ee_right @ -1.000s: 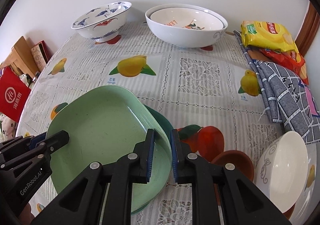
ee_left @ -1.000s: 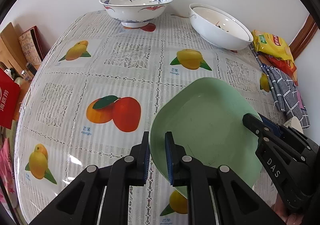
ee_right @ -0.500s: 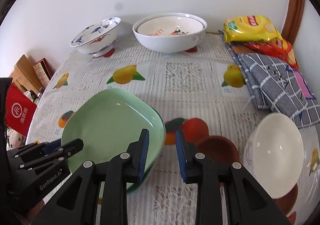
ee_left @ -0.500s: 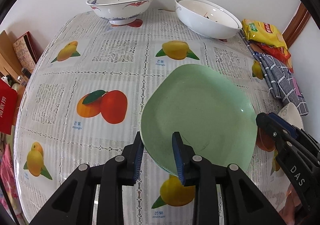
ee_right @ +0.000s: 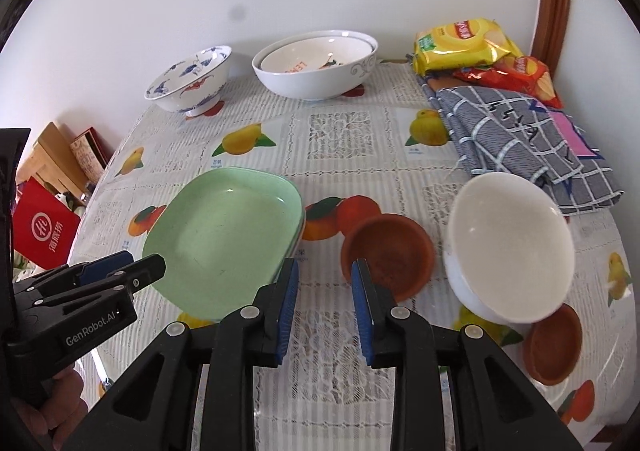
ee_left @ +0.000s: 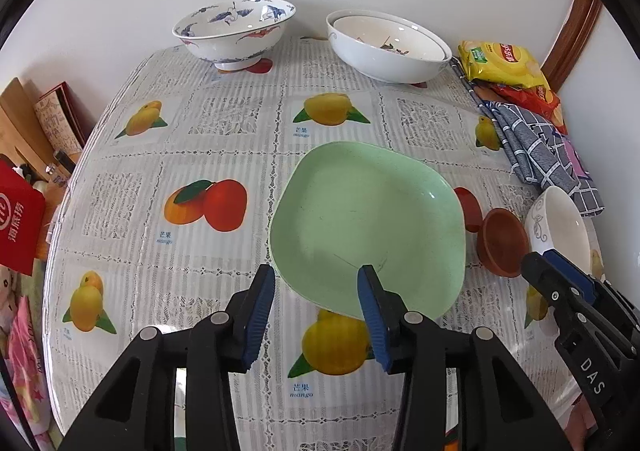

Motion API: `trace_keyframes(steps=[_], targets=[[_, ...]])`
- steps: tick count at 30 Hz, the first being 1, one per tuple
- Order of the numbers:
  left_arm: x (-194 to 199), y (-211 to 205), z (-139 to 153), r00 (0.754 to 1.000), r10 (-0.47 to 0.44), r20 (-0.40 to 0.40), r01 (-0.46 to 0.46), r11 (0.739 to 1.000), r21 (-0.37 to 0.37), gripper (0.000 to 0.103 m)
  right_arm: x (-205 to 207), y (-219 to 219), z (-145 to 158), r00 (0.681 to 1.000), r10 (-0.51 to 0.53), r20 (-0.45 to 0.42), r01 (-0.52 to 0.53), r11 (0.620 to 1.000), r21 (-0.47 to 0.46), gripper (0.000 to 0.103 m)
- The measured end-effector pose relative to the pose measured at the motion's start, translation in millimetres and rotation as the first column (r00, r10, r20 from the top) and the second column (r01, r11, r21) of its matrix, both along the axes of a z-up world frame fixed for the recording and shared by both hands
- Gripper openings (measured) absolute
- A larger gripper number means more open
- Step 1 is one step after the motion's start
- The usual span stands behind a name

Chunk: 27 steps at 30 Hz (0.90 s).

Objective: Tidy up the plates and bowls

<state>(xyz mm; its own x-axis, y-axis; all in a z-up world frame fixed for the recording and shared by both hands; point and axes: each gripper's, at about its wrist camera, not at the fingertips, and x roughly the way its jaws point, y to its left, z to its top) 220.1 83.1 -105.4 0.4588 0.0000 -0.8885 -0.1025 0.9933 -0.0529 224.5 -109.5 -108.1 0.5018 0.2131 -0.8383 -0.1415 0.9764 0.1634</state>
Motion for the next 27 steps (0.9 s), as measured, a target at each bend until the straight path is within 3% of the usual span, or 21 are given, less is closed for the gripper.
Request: trace_keyframes(steps=[13, 23, 27], targets=[[-35.0, -60.5, 42.1, 0.990, -0.089, 0.110, 0.088, 0.996, 0.010, 0.046, -57.5, -73.8, 39.7, 0.986, -0.125, 0.115, 0.128, 0.991, -0.025, 0.048], [-50.9, -122.8, 58.5, 0.971, -0.159, 0.179, 0.158, 0.987, 0.021, 0.046, -97.6, -142.3, 52.7, 0.964, -0.209, 0.162, 0.218, 0.975, -0.038, 0.049], [-53.8, -144.1, 61.2, 0.963, -0.173, 0.205, 0.160, 0.984, 0.077, 0.046, -111.1, -167.5, 55.3, 0.949, -0.257, 0.184, 0.266, 0.964, -0.025, 0.049]])
